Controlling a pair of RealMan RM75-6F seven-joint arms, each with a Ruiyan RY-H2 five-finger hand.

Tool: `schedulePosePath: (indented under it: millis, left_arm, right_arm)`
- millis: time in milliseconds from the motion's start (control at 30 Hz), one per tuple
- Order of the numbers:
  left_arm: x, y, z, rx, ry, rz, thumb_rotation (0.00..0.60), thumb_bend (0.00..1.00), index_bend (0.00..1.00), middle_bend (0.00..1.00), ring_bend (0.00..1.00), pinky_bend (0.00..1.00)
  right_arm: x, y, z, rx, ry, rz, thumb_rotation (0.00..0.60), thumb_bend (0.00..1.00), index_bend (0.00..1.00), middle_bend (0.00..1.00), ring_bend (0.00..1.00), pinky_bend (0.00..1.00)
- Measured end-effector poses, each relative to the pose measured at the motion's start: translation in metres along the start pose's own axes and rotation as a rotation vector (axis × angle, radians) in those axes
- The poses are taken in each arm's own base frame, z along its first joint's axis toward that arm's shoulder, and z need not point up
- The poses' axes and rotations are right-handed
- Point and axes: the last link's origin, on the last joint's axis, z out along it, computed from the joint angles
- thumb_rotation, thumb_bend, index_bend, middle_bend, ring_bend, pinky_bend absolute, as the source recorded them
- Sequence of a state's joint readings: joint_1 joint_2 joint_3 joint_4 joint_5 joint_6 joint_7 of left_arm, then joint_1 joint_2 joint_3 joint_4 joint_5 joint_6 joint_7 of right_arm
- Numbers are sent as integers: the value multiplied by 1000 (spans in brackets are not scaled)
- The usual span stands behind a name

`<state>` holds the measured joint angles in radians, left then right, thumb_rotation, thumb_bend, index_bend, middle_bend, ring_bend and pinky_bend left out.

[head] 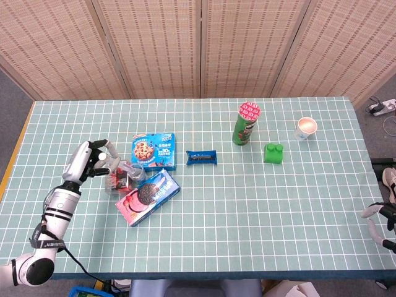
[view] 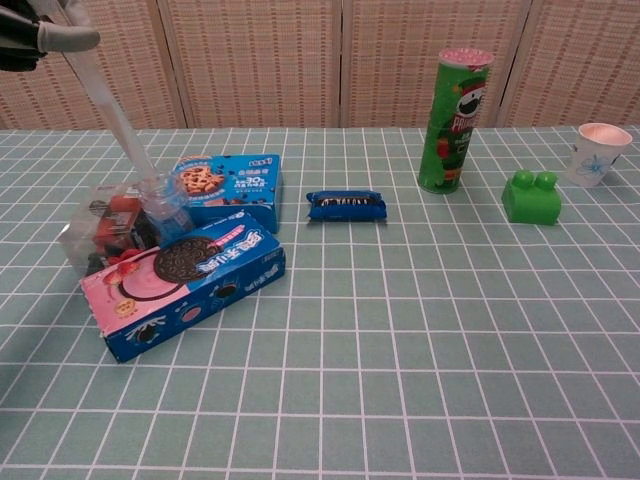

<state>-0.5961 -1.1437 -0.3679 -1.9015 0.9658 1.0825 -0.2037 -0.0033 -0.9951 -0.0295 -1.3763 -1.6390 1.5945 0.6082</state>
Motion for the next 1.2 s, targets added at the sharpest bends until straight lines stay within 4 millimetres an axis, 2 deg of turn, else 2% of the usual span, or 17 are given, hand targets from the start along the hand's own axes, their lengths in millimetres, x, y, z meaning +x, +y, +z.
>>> schedulePosePath:
  millis: [733,1200]
  left_arm:
    - [-17,-10,6,3,4,103,600,594,786,1000,1000,1000]
    - [-36,-16,15,3,5,217,600,594,782,1000,1000,1000]
  right_arm:
    - [2,1,0,-4,5,5,600,471,490,455,359,632]
    - [4,4,0,-6,10,17,600,471,489,455,359,632]
